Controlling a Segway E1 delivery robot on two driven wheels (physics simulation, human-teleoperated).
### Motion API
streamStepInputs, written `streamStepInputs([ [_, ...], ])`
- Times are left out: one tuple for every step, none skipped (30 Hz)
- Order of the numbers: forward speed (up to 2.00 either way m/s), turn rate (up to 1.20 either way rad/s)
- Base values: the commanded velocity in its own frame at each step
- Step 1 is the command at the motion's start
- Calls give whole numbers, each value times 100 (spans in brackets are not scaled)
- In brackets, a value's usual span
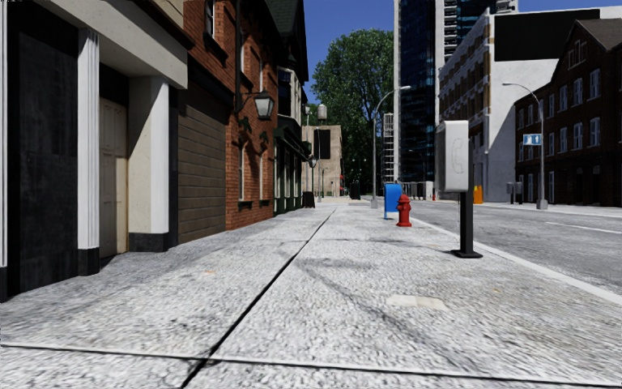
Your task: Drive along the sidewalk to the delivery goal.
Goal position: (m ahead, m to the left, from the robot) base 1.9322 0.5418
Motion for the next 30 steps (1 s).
streamStepInputs([
  [180, 0],
  [180, 0],
  [180, 0],
  [180, 0],
  [175, 0],
  [175, 0],
  [163, 1],
  [157, 7],
  [154, 12],
  [154, 12],
  [151, 17],
  [149, 20],
  [149, 20],
  [146, 22],
  [138, 33],
  [131, 42],
  [131, 42],
  [123, 44],
  [115, 44],
  [109, 43],
  [109, 43],
  [99, 40],
  [88, 39],
  [81, 39],
  [77, 39],
  [77, 39],
  [67, 39],
  [56, 39],
  [56, 39],
  [52, 36],
])
